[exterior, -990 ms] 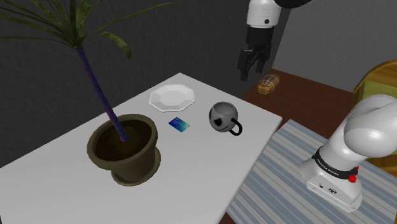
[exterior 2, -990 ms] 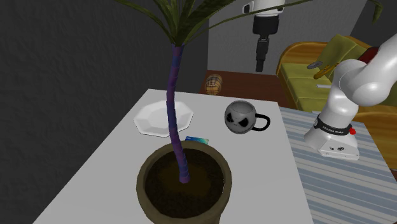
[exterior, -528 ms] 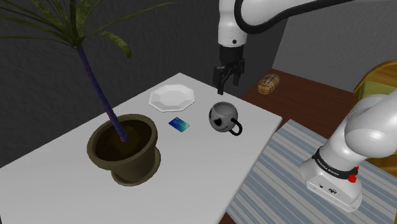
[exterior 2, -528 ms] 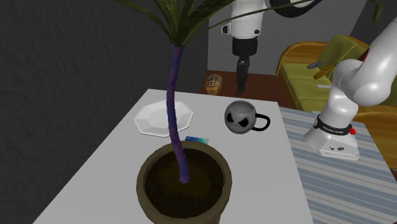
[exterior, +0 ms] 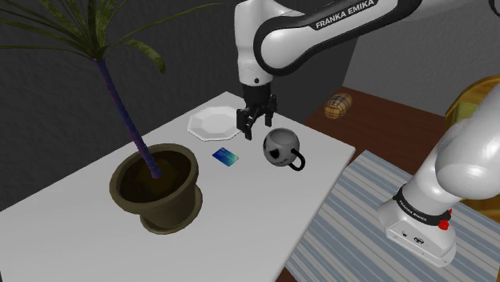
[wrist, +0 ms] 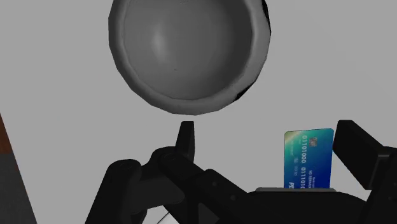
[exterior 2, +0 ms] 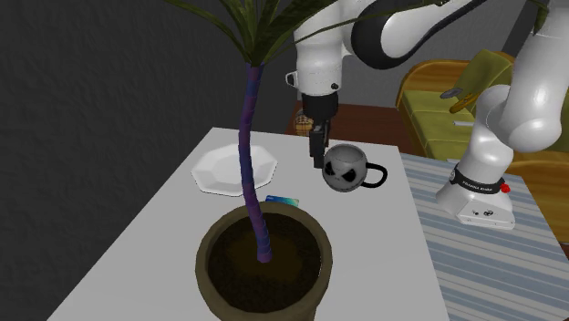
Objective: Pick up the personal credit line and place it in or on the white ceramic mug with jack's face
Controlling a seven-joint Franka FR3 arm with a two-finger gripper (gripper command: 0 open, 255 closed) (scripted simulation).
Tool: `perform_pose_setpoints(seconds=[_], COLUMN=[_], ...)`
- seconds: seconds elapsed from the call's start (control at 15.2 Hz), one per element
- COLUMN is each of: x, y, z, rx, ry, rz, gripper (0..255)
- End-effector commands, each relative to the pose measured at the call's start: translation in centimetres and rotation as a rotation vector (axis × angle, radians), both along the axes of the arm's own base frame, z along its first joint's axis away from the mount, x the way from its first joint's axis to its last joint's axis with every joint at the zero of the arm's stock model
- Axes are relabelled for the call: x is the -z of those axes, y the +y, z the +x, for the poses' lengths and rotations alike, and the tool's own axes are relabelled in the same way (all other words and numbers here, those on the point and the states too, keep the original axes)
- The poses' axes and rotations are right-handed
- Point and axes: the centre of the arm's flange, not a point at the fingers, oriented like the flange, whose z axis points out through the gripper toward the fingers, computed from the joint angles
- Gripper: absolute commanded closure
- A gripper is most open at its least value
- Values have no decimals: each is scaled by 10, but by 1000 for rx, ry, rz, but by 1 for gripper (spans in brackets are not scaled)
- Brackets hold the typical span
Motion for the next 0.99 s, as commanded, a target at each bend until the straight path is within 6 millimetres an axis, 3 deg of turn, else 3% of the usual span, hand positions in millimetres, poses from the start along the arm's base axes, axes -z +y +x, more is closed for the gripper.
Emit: perform_pose_setpoints(seconds=[0.0, 0.4, 0.92], x=[16, 60, 101], y=[21, 82, 84], z=[11, 40, 35], rx=[-12, -49, -50], ry=[6, 22, 23], rz=[-1, -8, -8], gripper=[0, 0, 0])
